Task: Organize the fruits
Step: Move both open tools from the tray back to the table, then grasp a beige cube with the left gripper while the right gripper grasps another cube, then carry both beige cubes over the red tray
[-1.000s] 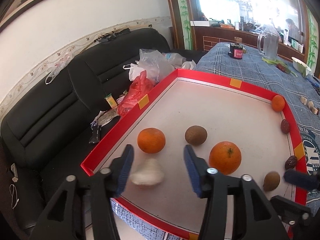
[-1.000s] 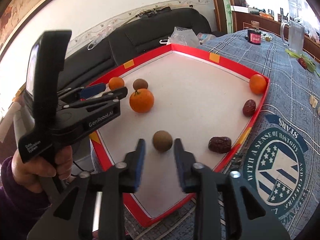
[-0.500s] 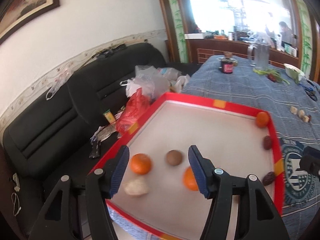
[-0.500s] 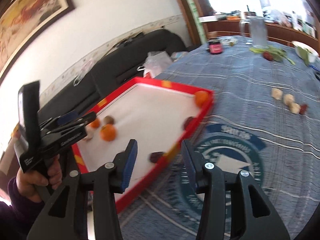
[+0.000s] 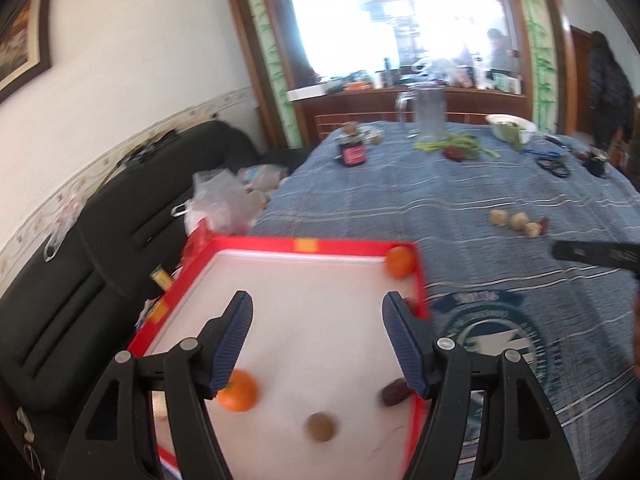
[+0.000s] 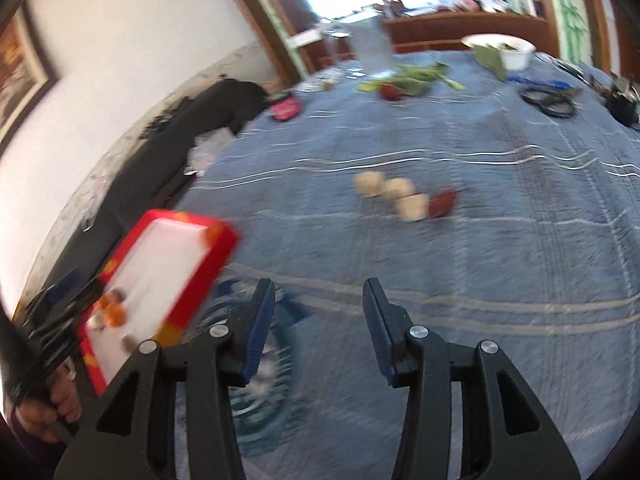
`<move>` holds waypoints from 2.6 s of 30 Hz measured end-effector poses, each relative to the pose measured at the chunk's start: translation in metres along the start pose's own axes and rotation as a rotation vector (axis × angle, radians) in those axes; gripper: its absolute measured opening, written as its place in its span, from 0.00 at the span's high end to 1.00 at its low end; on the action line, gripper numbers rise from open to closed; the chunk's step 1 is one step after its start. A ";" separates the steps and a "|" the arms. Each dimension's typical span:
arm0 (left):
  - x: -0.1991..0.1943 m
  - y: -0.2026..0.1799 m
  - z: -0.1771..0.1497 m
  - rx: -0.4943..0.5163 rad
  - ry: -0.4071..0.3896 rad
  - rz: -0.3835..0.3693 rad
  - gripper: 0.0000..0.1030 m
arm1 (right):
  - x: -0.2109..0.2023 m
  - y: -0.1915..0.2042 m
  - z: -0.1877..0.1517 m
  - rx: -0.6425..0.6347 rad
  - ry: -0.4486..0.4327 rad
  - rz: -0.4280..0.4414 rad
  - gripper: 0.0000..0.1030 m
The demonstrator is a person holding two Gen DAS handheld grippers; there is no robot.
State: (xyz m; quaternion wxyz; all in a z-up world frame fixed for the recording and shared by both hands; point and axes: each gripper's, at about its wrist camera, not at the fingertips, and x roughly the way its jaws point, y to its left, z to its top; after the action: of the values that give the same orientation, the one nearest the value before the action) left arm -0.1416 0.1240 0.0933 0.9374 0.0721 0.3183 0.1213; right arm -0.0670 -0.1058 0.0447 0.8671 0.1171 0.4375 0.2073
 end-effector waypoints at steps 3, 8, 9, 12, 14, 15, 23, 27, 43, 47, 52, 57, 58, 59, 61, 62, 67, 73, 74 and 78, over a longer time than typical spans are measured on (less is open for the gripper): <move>0.001 -0.012 0.009 0.010 0.004 -0.047 0.35 | 0.020 -0.016 0.018 0.032 0.040 -0.032 0.53; 0.004 -0.028 0.021 0.030 0.012 -0.075 0.35 | 0.048 -0.020 0.036 0.019 0.046 -0.130 0.54; 0.005 -0.030 0.023 0.035 0.015 -0.079 0.35 | 0.052 -0.022 0.038 0.021 0.047 -0.138 0.54; 0.011 -0.040 0.030 0.044 0.028 -0.085 0.35 | 0.059 -0.021 0.041 -0.014 0.016 -0.195 0.55; 0.016 -0.047 0.033 0.049 0.038 -0.092 0.35 | 0.060 -0.021 0.041 -0.049 0.000 -0.236 0.69; 0.020 -0.053 0.037 0.054 0.044 -0.096 0.35 | 0.058 -0.023 0.040 -0.055 -0.001 -0.247 0.74; 0.061 -0.112 0.062 0.090 0.120 -0.221 0.35 | 0.028 -0.071 0.059 0.117 -0.028 -0.105 0.76; 0.096 -0.157 0.070 0.108 0.199 -0.301 0.40 | -0.009 -0.123 0.070 0.294 -0.133 -0.102 0.76; 0.155 -0.222 0.078 0.122 0.283 -0.366 0.78 | -0.025 -0.137 0.074 0.384 -0.190 -0.051 0.76; 0.151 -0.219 0.075 0.132 0.276 -0.376 0.78 | -0.025 -0.136 0.073 0.382 -0.193 -0.056 0.76; 0.132 -0.201 0.072 0.112 0.263 -0.364 0.78 | -0.026 -0.133 0.073 0.368 -0.198 -0.051 0.76; 0.085 -0.165 0.071 0.070 0.195 -0.370 0.78 | -0.028 -0.111 0.073 0.293 -0.217 -0.016 0.76; 0.072 -0.154 0.070 0.063 0.171 -0.366 0.78 | -0.028 -0.106 0.073 0.276 -0.218 -0.008 0.76; 0.063 -0.145 0.070 0.055 0.153 -0.361 0.78 | -0.028 -0.098 0.071 0.250 -0.220 0.004 0.76; 0.043 -0.120 0.066 0.031 0.116 -0.339 0.78 | -0.026 -0.082 0.069 0.197 -0.218 0.023 0.75; 0.034 -0.108 0.063 0.024 0.098 -0.321 0.78 | -0.025 -0.074 0.067 0.174 -0.217 0.029 0.75; 0.009 -0.045 0.043 -0.020 0.045 -0.194 0.78 | -0.021 -0.031 0.053 0.034 -0.198 0.069 0.75; 0.020 0.017 0.026 -0.058 0.030 0.014 0.78 | -0.010 0.031 0.036 -0.079 -0.155 0.095 0.75; 0.022 0.023 0.025 -0.063 0.026 0.035 0.78 | -0.007 0.048 0.032 -0.112 -0.145 0.099 0.75; 0.031 0.043 0.016 -0.092 0.025 0.062 0.78 | 0.007 0.104 0.017 -0.196 -0.089 0.149 0.75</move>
State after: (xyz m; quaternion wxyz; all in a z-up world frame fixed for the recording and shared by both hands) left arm -0.1154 0.1729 0.0972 0.9316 0.0371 0.3216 0.1655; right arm -0.0760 -0.0103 0.0897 0.8752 0.0731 0.3662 0.3075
